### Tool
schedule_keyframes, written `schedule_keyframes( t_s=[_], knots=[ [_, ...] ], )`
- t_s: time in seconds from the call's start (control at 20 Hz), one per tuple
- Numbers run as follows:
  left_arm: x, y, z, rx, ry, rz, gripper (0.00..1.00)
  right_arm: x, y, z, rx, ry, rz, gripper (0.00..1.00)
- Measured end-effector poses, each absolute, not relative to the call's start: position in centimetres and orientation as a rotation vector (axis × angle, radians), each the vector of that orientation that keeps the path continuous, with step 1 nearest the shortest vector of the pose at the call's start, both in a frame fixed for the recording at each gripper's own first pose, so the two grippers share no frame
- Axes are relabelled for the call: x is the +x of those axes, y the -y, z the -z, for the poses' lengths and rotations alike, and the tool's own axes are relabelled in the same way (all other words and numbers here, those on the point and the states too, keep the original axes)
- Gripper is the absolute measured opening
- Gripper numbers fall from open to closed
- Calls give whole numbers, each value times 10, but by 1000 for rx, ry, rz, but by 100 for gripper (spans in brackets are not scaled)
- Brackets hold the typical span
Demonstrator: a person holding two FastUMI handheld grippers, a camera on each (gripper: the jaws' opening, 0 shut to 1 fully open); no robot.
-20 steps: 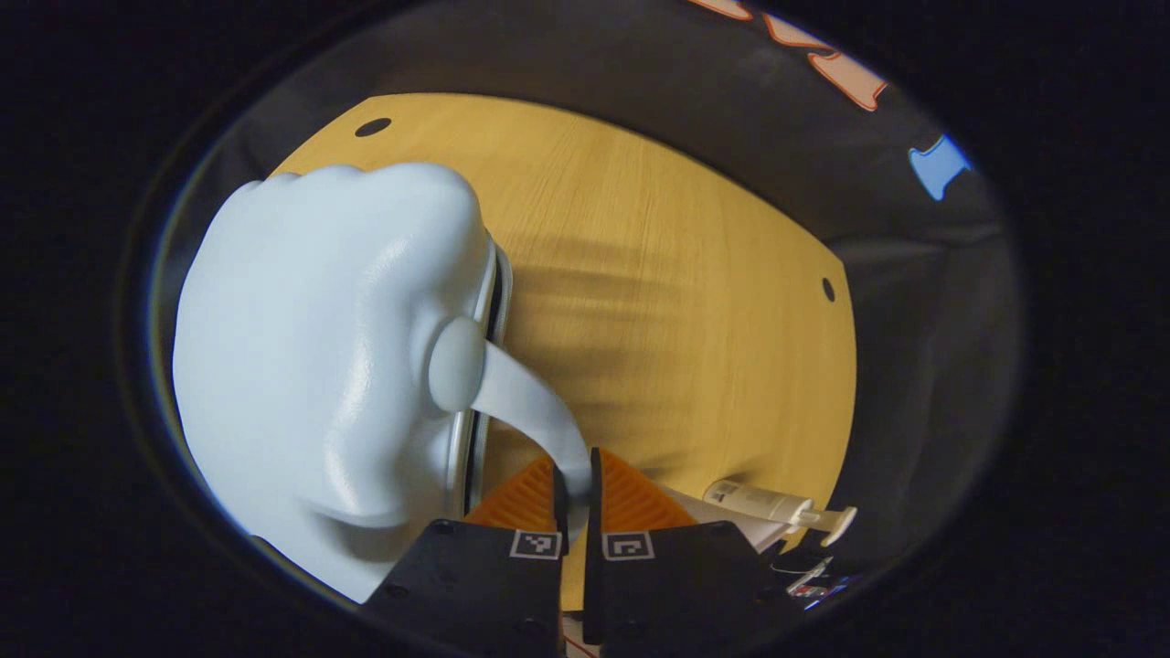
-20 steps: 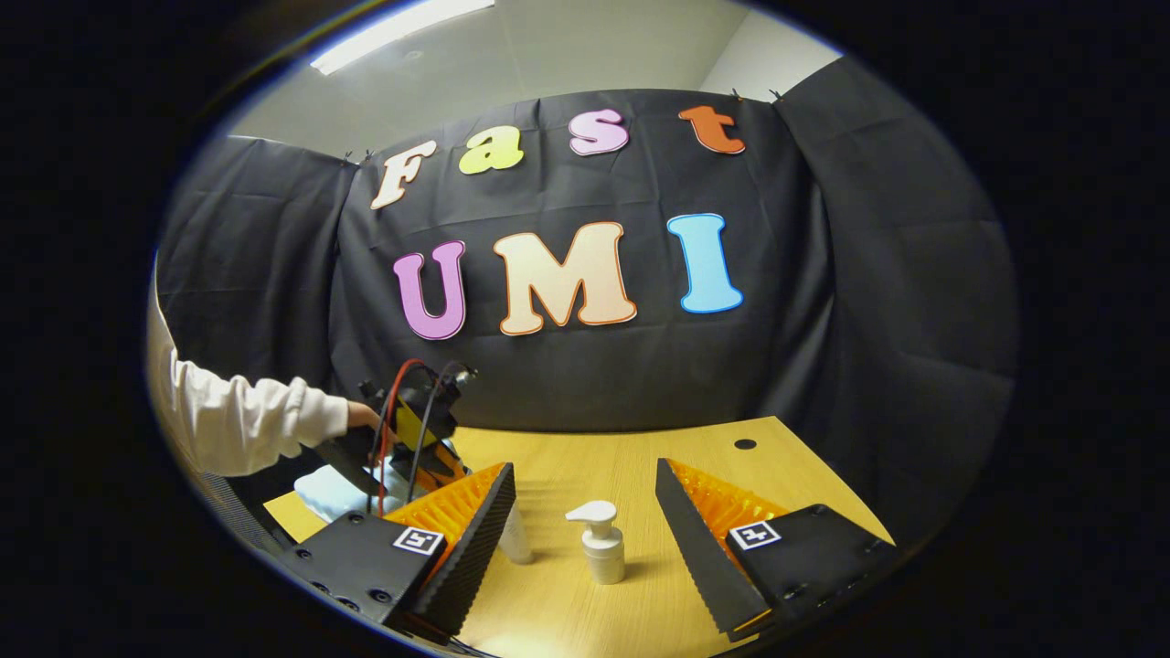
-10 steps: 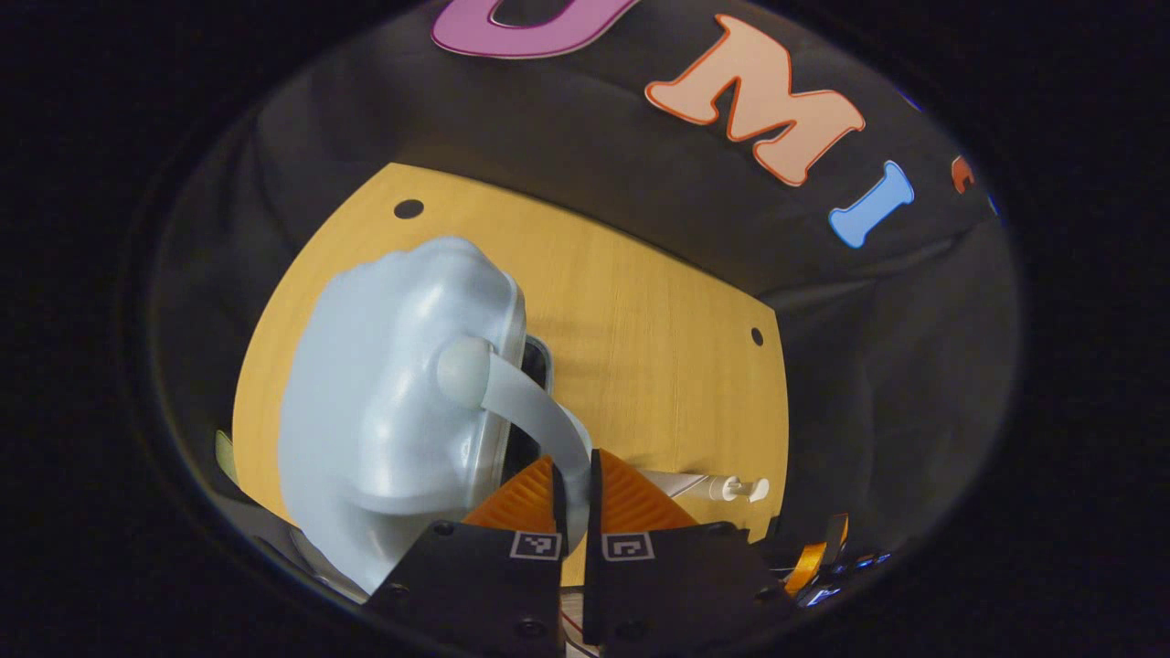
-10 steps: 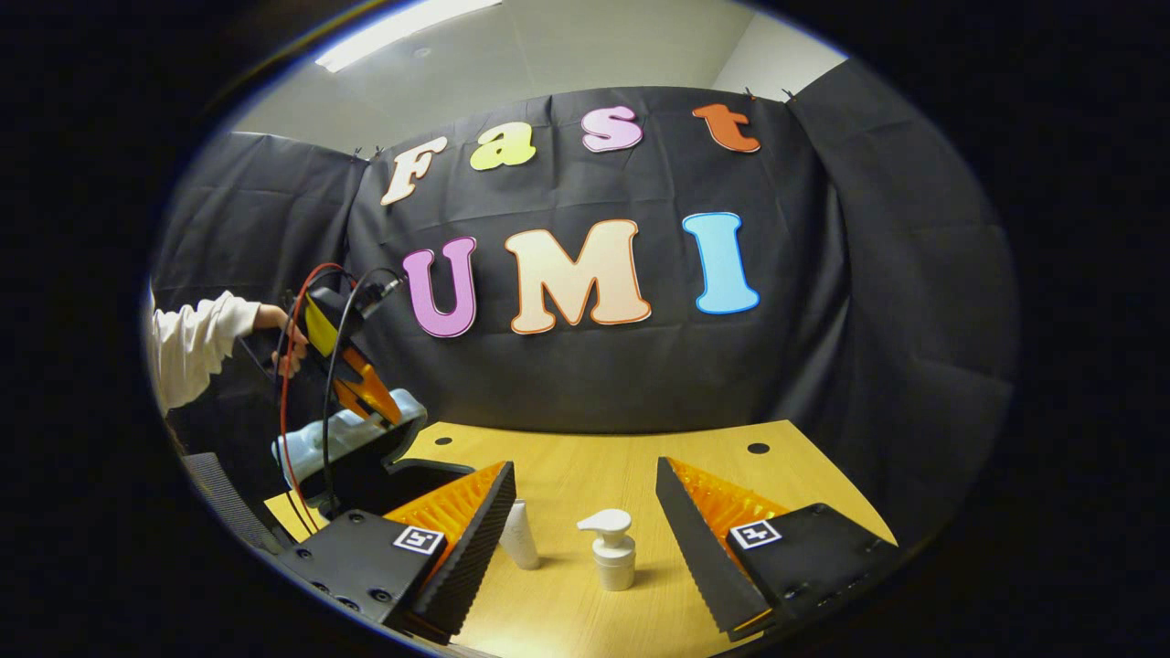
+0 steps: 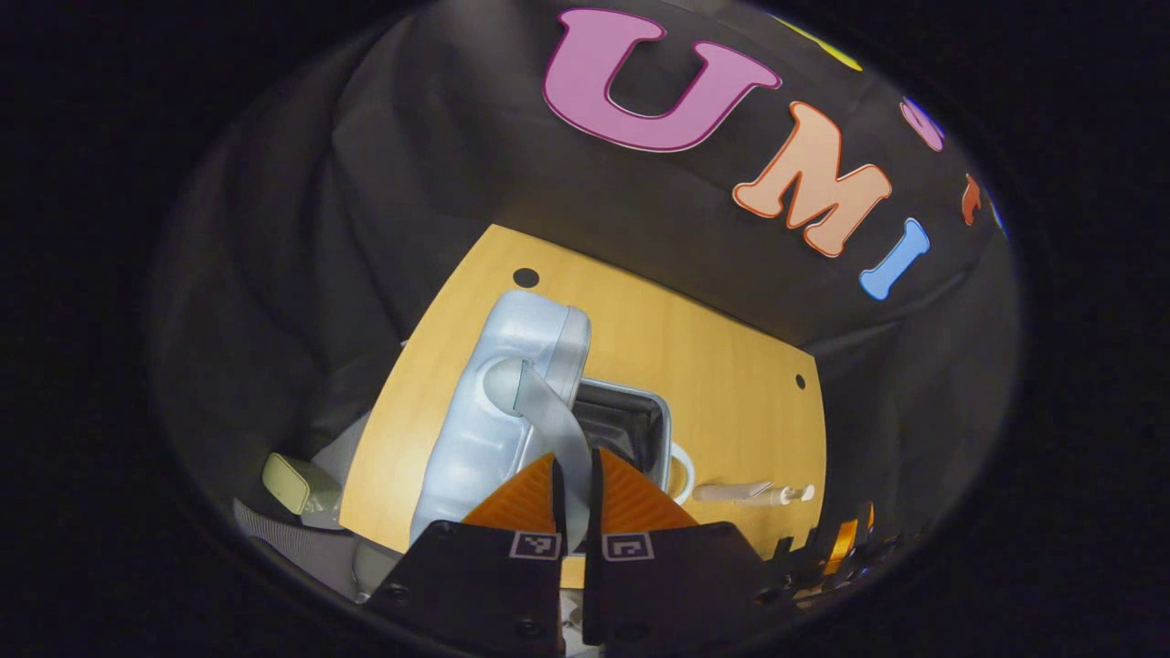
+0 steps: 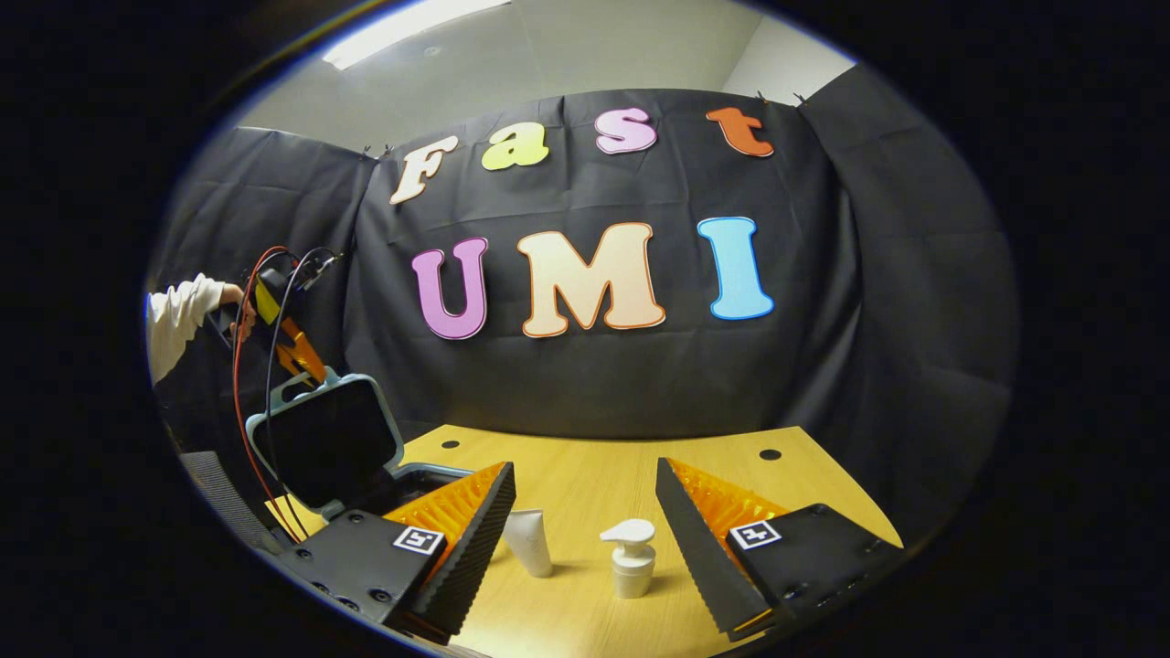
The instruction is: First open the suitcase, pack the skin care products into it, and then close the suitcase.
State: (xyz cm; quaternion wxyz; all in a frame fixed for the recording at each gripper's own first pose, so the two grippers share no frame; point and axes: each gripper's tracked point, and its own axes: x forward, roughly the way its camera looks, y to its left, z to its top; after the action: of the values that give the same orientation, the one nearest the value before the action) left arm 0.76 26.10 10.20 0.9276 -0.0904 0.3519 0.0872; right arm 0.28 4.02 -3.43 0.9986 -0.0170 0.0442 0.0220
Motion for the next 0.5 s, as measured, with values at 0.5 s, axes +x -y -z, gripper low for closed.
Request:
schedule_keyframes(
  t_s=[0.5],
  knots=[
    [-17, -436, -72, 134, -758, -436, 2, 9, -51, 36, -39, -100, -6, 97]
  ],
)
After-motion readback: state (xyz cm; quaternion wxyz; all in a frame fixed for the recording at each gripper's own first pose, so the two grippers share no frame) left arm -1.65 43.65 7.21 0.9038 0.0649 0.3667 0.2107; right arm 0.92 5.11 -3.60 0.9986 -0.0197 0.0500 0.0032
